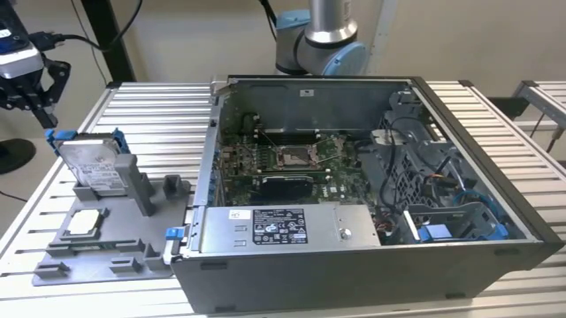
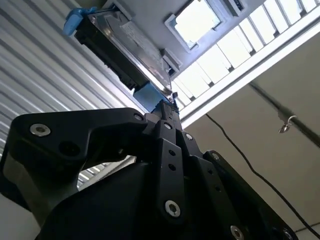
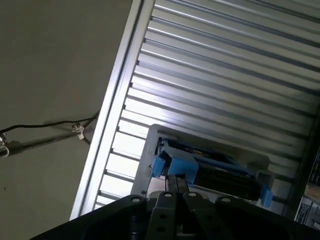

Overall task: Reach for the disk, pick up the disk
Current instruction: 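Pick up the disk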

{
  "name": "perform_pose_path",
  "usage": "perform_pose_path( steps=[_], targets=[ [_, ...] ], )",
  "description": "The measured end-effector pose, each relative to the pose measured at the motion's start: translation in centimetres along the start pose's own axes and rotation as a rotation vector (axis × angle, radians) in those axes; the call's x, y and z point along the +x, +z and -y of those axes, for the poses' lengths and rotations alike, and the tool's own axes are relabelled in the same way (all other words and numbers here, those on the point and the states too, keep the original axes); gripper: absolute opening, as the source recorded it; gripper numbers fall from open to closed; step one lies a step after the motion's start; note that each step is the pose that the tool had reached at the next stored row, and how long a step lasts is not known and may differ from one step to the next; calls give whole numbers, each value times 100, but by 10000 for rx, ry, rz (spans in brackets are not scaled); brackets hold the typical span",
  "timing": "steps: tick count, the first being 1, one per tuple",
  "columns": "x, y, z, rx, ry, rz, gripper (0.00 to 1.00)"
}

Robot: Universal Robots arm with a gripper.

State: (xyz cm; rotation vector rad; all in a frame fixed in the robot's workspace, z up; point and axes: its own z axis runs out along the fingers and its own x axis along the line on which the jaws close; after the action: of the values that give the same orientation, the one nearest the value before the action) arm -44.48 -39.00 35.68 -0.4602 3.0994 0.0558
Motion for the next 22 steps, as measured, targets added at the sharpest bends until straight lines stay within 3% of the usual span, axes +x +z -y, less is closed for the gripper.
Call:
perform_pose_path(
  steps=[22],
  targets=[
    [9,0,-4,1,-3735,-135,0]
  ],
)
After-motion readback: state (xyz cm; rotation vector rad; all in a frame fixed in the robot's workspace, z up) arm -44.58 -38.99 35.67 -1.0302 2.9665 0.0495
